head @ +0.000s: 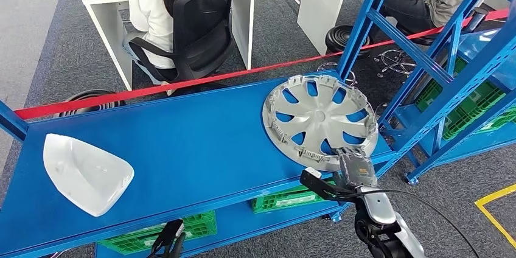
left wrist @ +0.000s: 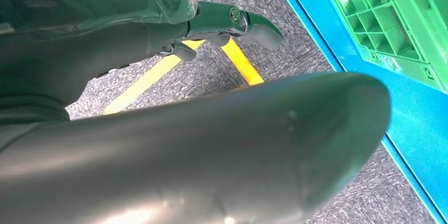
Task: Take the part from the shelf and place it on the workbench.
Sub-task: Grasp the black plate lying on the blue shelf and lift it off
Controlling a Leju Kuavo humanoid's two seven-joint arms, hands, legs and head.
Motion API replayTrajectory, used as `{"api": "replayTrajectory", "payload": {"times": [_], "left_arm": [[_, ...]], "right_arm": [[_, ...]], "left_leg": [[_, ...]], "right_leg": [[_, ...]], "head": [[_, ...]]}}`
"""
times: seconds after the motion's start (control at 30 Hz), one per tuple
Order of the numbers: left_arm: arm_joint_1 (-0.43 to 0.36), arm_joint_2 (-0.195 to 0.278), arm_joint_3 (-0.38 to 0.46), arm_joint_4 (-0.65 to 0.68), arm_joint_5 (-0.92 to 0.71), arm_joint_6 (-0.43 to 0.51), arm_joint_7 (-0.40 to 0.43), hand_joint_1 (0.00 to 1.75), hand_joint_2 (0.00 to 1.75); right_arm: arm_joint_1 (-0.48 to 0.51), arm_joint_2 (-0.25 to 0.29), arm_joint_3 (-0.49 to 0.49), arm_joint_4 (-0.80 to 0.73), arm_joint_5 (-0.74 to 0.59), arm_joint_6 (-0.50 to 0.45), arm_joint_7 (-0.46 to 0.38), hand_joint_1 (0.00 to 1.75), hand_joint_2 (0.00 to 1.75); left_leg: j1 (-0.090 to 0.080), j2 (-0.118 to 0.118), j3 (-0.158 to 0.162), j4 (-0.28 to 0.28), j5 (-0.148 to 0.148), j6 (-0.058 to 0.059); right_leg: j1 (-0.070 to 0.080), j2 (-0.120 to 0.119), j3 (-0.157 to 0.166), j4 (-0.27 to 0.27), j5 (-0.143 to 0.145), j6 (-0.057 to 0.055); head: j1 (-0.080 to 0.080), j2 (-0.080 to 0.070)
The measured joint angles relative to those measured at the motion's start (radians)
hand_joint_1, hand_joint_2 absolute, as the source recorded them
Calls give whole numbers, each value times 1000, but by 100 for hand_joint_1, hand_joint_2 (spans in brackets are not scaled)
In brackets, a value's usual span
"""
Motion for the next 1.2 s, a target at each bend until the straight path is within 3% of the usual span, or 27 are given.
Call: {"api": "replayTrajectory", "payload": {"times": [0.17,0.27,0.5,0.7,0.97,1.07,1.2], "left_arm": [[5,1,2,0,4,0,-2,0,0],[11,3,4,0,8,0,-6,0,0],[37,10,9,0,7,3,-14,0,0],[66,20,16,1,6,4,-16,0,0],[69,21,19,2,6,4,-16,0,0],[69,22,21,2,8,4,-18,0,0],[70,28,29,3,26,7,-30,0,0]], "right_arm": [[9,17,-30,-8,20,19,-18,175,175],[40,37,-78,-66,-54,72,-91,175,175],[258,76,-136,-509,-407,299,-169,175,175],[372,42,-126,-796,-529,320,-145,175,175],[403,22,-119,-892,-542,315,-153,175,175],[421,-12,-115,-928,-627,289,-188,175,175],[464,-152,-115,-1047,-839,239,-225,175,175]], "left_leg": [[0,-1,1,0,0,1],[0,-1,4,0,-2,1],[-1,-15,-2,1,-7,-2],[-3,-22,-20,1,-6,-3],[-3,-23,-21,1,-6,-3],[-4,-24,-21,1,-6,-3],[-4,-24,-22,1,-6,-3]], "right_leg": [[0,-1,2,-2,-1,-3],[0,-2,6,-2,-3,-1],[-2,-13,6,4,-7,14],[-3,-20,-12,8,-9,14],[-3,-21,-15,9,-10,13],[-4,-21,-15,10,-10,13],[-5,-21,-15,10,-10,13]], "head": [[0,0],[0,0],[0,0],[-1,0],[0,0],[0,0],[0,0]]}}
